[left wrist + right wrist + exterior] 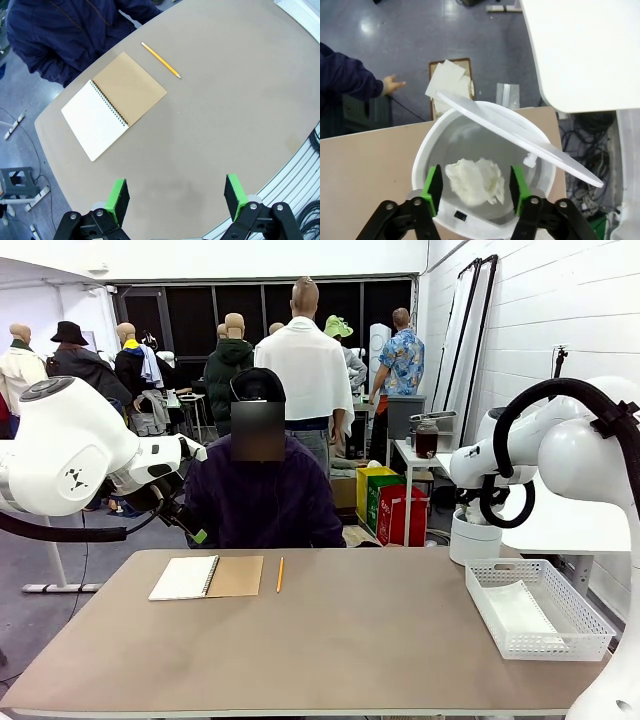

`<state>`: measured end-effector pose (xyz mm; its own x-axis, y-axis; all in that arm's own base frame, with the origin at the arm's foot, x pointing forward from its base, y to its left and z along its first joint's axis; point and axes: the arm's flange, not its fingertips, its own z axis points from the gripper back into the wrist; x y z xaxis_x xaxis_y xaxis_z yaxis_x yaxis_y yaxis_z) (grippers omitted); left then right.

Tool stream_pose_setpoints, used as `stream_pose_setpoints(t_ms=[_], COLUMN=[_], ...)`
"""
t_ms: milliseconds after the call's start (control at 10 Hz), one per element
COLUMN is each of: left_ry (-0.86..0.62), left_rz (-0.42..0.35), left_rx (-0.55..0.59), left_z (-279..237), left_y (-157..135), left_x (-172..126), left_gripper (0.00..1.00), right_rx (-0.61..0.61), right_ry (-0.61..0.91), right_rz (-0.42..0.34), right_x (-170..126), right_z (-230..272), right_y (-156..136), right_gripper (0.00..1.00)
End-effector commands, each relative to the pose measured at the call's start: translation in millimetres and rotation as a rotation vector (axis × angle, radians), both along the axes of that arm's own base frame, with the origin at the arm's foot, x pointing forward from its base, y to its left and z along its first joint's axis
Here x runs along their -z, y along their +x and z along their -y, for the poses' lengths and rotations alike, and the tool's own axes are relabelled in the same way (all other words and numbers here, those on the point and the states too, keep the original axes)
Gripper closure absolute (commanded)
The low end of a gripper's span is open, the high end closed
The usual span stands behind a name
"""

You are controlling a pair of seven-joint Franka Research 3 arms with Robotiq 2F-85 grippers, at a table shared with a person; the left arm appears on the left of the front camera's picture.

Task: Sort the paper based on its condition.
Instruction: If a person hands you a paper, place it in the Organizing basket , and if it's crumpled, put it in the Trash can.

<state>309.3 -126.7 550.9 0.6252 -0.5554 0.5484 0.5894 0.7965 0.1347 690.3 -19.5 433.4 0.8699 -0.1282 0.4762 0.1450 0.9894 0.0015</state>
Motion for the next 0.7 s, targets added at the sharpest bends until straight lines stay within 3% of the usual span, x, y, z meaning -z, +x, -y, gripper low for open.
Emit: stream_pose_setpoints(t_ms=[0, 500, 600], left_ry=[-0.002, -0.002, -0.002], left_rz=[-0.005, -0.005, -0.005], left_rx=[-0.002, -0.002, -0.002], left_z=[-1.7, -1.7, -1.7], left_y=[0.3, 0.3, 0.3], left_x=[0.4, 0.4, 0.4], left_gripper=[0.00, 0.00, 0.00], right_rx=[-0.017, -0.023, 0.000], right_ry=[0.025, 0.039, 0.011], right_rz=[-0.015, -0.037, -0.004], right_x=[-6.1, -10.7, -9.2], right_z=[-1.4, -1.2, -1.7], right_y=[1.3, -0.7, -1.8], right_gripper=[0.00, 0.00, 0.00])
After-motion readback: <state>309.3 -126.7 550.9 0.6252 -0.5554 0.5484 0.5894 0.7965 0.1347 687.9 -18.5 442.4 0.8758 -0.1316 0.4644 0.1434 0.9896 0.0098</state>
